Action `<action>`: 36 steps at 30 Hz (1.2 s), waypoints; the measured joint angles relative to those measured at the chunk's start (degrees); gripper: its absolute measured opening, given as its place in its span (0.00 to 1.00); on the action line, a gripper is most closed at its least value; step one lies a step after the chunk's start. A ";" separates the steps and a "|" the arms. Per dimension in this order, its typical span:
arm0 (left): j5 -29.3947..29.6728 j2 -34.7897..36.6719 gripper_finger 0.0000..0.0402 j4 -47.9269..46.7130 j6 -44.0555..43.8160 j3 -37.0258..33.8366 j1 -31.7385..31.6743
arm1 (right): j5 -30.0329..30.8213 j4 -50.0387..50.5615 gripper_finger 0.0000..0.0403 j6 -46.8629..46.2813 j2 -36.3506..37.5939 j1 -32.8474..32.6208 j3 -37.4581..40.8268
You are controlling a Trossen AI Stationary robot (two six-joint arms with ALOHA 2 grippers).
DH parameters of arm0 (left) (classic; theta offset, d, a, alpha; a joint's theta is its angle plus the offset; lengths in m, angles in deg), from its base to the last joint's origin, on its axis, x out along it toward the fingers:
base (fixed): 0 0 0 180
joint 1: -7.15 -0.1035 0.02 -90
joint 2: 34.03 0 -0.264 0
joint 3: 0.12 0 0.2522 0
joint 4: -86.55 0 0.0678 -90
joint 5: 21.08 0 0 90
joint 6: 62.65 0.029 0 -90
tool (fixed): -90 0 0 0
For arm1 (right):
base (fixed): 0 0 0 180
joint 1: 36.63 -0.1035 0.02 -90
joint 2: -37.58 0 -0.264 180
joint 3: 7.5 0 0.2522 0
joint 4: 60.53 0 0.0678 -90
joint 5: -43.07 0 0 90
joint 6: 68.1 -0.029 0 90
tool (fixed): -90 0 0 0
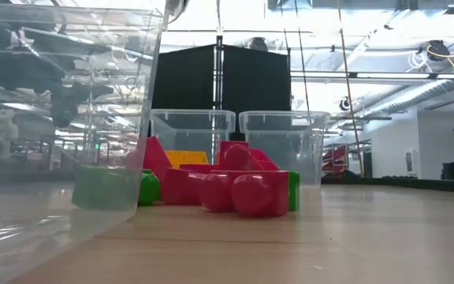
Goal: Sort blocks
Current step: Put the yellow game piece into the bottom transparent bin
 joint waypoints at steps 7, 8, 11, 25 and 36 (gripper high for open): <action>0.12 -0.15 0.52 0.02 -0.15 0.00 -0.01 | 3.41 -10.09 0.30 -0.35 -2.39 -3.70 -0.07; 0.14 -0.22 0.52 0.00 -0.17 0.00 -0.01 | 4.16 -10.90 0.30 -0.58 -2.66 -4.27 -0.04; 0.19 -0.33 0.52 0.05 -0.29 -0.01 0.00 | 5.78 -12.74 0.30 -0.87 -4.86 -5.83 -1.58; -0.73 -0.37 0.52 0.07 -1.86 0.00 0.01 | 14.90 22.79 0.30 3.57 -21.58 -9.10 -34.47; -0.91 -0.39 0.52 0.09 -1.79 -0.01 -0.01 | 15.21 29.51 0.61 -0.32 -22.15 -9.37 -35.36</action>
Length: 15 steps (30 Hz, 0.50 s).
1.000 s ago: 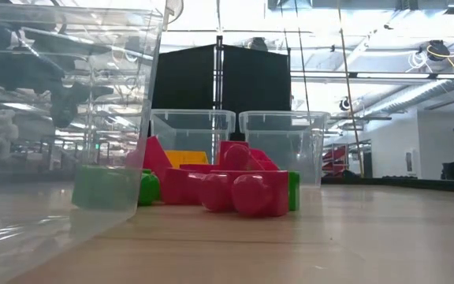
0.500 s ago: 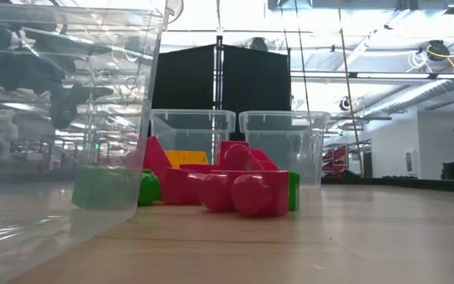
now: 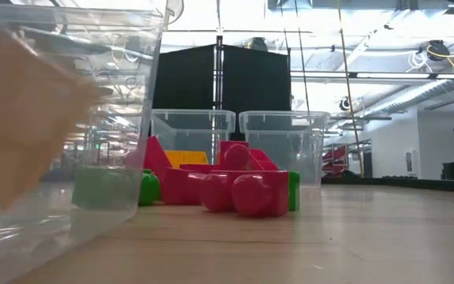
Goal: Sort blocks
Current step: Put the yellow game piece into the bottom transparent bin, then put the red game piece into the top right transparent bin
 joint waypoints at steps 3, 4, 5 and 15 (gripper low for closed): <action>0.00 0.00 0.52 0.01 0.00 0.00 0.01 | -0.04 0.05 0.62 -1.57 0.56 -0.04 0.00; 0.00 0.00 0.52 0.01 0.03 0.01 0.00 | -0.04 0.41 0.62 -1.49 1.31 -0.01 0.05; 0.00 0.00 0.52 0.02 0.06 0.01 0.02 | 0.05 1.26 0.62 -0.72 2.25 0.16 0.07; -0.20 0.00 0.52 -1.43 1.65 1.19 0.02 | 16.99 37.46 0.57 4.02 18.84 4.40 -1.69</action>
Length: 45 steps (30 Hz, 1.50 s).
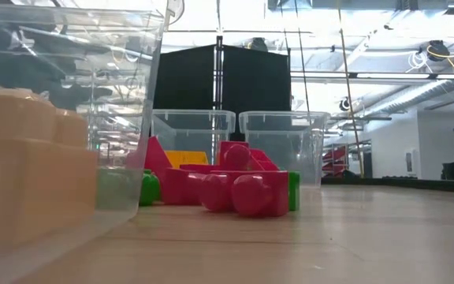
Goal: Sort blocks
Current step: Put the red game piece into the top right transparent bin
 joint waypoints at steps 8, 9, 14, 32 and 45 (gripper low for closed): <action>1.33 2.26 0.52 -10.26 8.87 8.38 -0.02 | 1.65 15.26 0.54 -1.98 3.80 1.33 1.57; 1.30 2.23 0.52 -11.30 8.92 9.54 -0.02 | 1.63 15.70 0.54 -1.61 3.82 1.36 2.79; -0.05 2.23 0.52 -21.74 11.91 17.09 -0.01 | 3.97 14.19 0.54 -0.84 6.86 2.84 13.19; -40.61 2.20 0.52 -49.49 -12.32 26.06 -0.02 | -0.72 -15.74 0.54 -7.39 22.32 15.58 50.84; -40.10 2.20 0.52 -56.69 -12.04 26.08 -0.02 | -0.01 -27.02 0.54 -23.09 13.32 12.92 51.50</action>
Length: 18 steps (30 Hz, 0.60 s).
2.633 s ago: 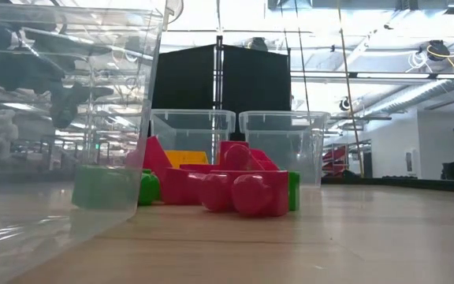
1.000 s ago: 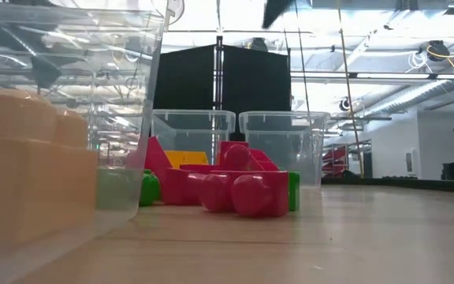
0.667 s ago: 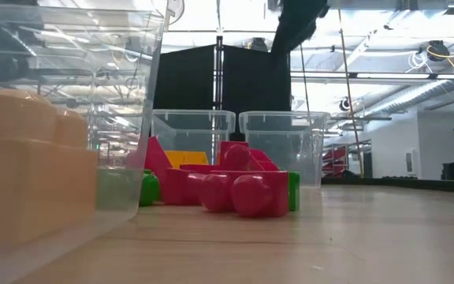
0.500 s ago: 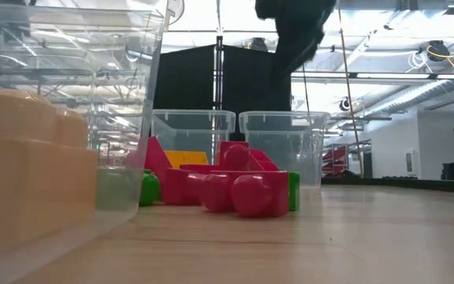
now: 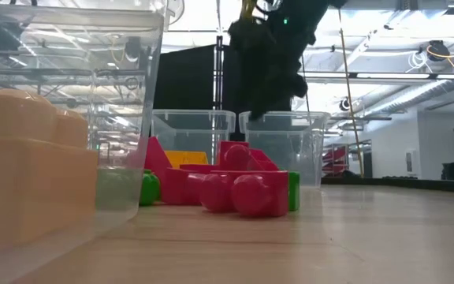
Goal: Sort blocks
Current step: Put the red game piece into the top right transparent bin
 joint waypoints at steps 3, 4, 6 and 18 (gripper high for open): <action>0.56 0.00 0.52 0.14 -0.53 -0.02 0.00 | 3.24 0.27 0.54 -1.79 -2.21 -0.95 0.01; 0.68 0.00 0.52 0.20 -0.70 0.00 0.00 | 4.05 0.01 0.54 -2.04 -2.60 -1.29 0.01; 1.13 0.00 0.52 0.45 -1.62 0.00 0.00 | 6.23 0.13 0.54 -3.13 -3.05 -2.09 0.01; 5.43 0.00 0.52 2.08 -3.20 0.00 0.00 | 8.81 3.08 0.55 -9.75 -3.16 -3.61 1.80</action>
